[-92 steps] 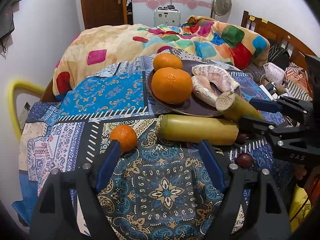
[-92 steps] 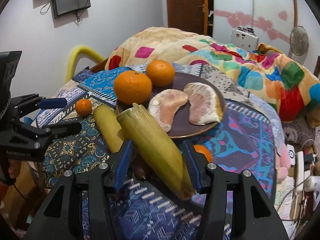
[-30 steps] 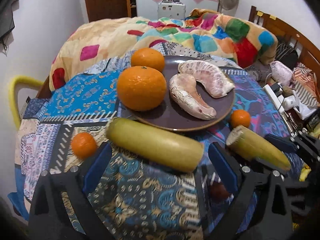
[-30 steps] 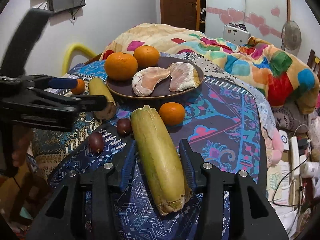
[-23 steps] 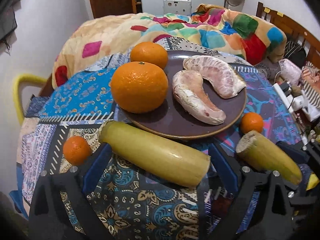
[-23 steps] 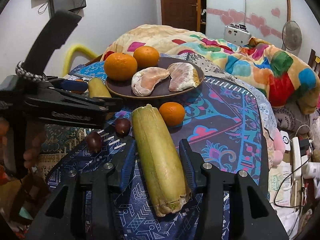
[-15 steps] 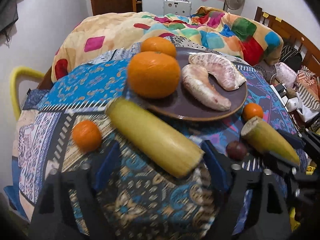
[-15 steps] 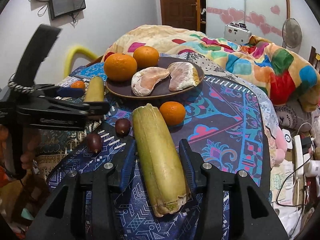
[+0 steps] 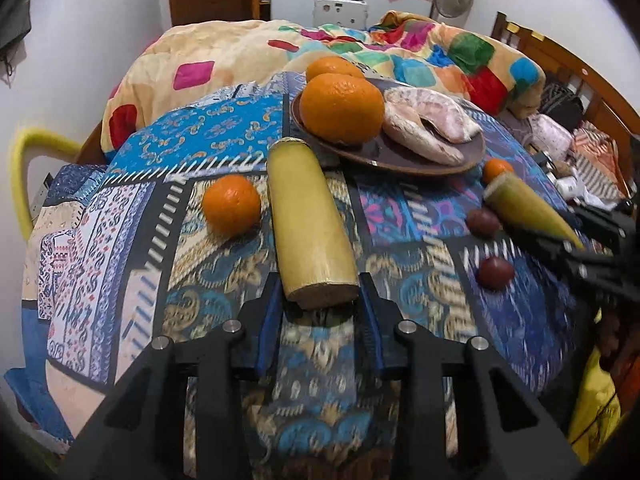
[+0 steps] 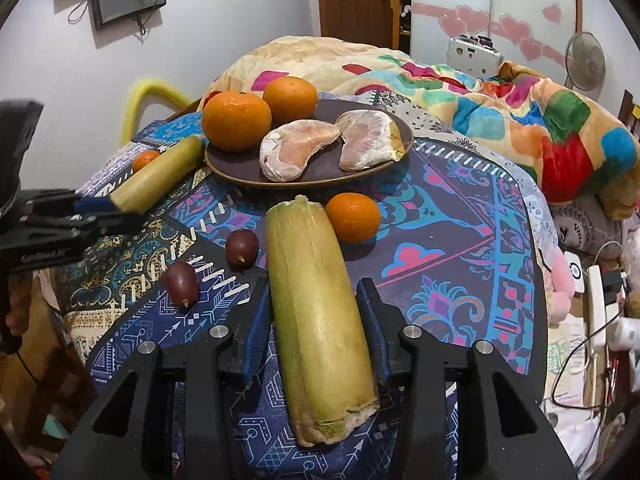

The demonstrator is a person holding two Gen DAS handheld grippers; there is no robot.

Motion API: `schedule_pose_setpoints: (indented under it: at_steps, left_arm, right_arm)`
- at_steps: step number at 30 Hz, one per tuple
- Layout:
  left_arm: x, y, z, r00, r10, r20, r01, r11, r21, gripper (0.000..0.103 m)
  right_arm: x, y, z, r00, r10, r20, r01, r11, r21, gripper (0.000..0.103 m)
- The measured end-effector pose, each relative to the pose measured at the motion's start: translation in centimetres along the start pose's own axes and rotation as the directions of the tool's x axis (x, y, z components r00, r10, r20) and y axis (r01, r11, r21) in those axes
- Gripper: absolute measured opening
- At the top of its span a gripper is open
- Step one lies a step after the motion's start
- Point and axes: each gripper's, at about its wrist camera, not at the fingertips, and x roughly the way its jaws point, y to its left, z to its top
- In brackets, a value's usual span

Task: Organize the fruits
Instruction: 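Hold the corn cob in the right gripper while the left gripper grasps the yellow gourd, then carry the corn cob and gourd onto the purple plate and open both grippers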

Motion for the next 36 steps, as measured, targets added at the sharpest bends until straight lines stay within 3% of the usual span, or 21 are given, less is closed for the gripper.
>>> schedule_pose_setpoints:
  at_steps: [10,12,14,21,27,36]
  left_arm:
    - [-2.8,0.8,-2.4,1.000,-0.003,-0.024,0.005,0.998,0.060,0.036]
    - [-3.2,0.9,-2.0,1.000,-0.011,-0.021,0.012,0.998,0.056,0.042]
    - [-3.5,1.1,-1.3,1.000,-0.015,-0.002,0.015,0.999,0.048,0.061]
    - [-1.1,0.7,1.9,0.999,-0.021,-0.032,0.023,0.998,0.065,0.060]
    - [1.5,1.0,3.6,0.998,-0.012,-0.058,0.015,0.999,0.052,0.043]
    - [2.5,0.1,4.1,0.998,0.037,-0.051,-0.032,0.996,0.088,0.038]
  right_arm:
    - [-1.3,-0.6,0.5,0.999,0.024,0.032,-0.026,0.998,0.063,0.035]
    - [-1.7,-0.8,0.8,0.999,0.025,0.043,-0.028,0.997,0.070,0.035]
    - [-2.0,-1.0,1.1,0.998,0.024,0.054,-0.029,0.997,0.077,0.035]
    - [-2.9,-1.2,1.8,0.996,0.010,0.088,-0.017,0.997,0.077,0.035]
    - [-3.3,-1.5,2.2,0.994,0.011,0.110,-0.019,0.997,0.078,0.035]
    - [-3.0,-2.0,3.1,0.991,0.014,0.135,-0.027,0.995,0.092,0.035]
